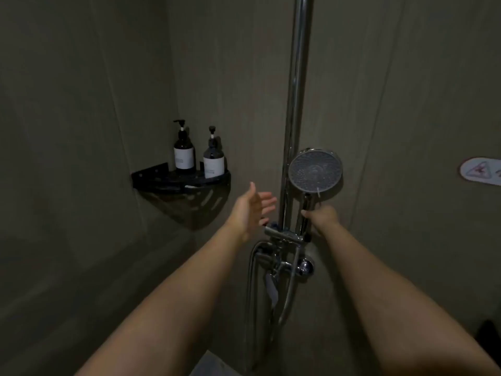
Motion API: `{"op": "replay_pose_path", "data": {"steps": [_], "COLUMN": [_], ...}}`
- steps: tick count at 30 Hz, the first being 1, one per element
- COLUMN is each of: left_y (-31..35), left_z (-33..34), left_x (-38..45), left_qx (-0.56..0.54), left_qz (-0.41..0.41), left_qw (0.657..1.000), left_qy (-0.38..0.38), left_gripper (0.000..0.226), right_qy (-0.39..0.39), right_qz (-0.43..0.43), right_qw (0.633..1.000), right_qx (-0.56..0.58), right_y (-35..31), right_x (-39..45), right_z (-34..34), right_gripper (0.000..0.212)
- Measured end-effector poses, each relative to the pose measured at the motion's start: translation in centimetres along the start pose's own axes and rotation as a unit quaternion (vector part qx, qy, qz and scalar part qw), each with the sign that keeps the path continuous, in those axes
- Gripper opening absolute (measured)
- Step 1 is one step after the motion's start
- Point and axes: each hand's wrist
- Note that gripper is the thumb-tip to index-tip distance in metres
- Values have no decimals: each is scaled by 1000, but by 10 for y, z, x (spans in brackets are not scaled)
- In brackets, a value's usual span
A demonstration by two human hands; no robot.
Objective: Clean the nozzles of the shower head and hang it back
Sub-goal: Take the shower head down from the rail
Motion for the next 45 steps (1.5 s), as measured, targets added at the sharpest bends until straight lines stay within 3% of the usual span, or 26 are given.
{"op": "replay_pose_path", "data": {"steps": [6, 10, 13, 19, 23, 26, 31, 34, 38, 41, 45], "left_y": [-20, -36, -44, -47, -40, -33, -30, -24, -5, 7, 23], "left_z": [-3, -1, 1, 6, 10, 18, 28, 36, 58, 68, 63], "left_x": [15, 24, 29, 38, 39, 33, 34, 35, 21, 14, -7], "left_qx": [-22, -18, -13, -9, -9, 2, -12, 10, 39, 54, 72], "left_qz": [-22, -43, -56, -72, -75, -79, -42, 4, 50, 77, 85], "left_qw": [999, 999, 998, 997, 997, 997, 998, 997, 997, 995, 991], "left_qy": [24, 21, 18, 19, 20, 10, 55, 72, 40, 40, 80], "left_gripper": [62, 59, 57, 54, 59, 57, 30, 34, 49, 40, 32], "right_qy": [-9, -16, -18, -19, 15, 1, -3, -36, -120, -178, -239], "right_qz": [-23, -49, -67, -105, -136, -151, -188, -203, -229, -253, -249], "right_qw": [996, 994, 994, 982, 972, 972, 969, 966, 957, 949, 938], "right_qx": [87, 99, 83, 154, 191, 182, 158, 158, 133, 68, 35], "right_y": [6, 14, 18, 25, 8, -4, -6, -11, -25, -36, -52], "right_x": [22, 36, 43, 43, 54, 47, 23, 5, -29, -55, -86], "right_z": [17, 21, 21, 23, 0, -24, -45, -57, -63, -58, -41], "right_gripper": [43, 31, 35, 31, 10, 15, 15, 23, 21, 17, 26]}}
Point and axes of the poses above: each hand's wrist, its own x-axis towards the middle knuckle, its own z-axis out of the palm, y = z × x, and after that the axes turned 6 degrees about -y, right-handed
